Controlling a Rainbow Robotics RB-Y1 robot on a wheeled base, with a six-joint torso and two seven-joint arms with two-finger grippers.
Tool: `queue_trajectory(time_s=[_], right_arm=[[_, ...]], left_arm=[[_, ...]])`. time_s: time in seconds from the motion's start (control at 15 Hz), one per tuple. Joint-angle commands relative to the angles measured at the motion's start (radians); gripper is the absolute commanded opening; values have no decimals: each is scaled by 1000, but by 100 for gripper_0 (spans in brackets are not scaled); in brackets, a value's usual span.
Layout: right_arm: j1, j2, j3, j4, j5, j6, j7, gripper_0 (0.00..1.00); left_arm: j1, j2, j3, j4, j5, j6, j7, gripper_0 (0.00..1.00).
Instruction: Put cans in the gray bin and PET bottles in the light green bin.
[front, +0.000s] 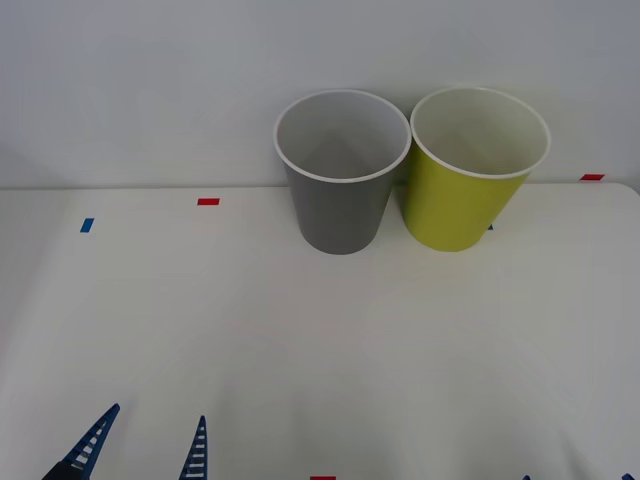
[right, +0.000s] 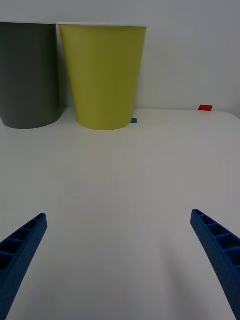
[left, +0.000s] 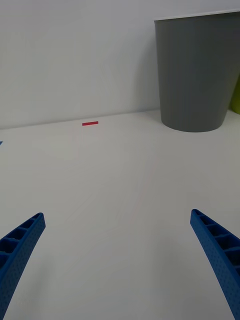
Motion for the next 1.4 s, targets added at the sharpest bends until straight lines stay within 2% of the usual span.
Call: queue_trajectory(time_s=[0.07,1.4], right_arm=[[0,0,0,0,0,0,0,100],[0,0,0,0,0,0,0,100]], left_arm=[[48,-4,4,-1,3,-84,-15,100],[66,-4,7,1,0,-93,-23,100]])
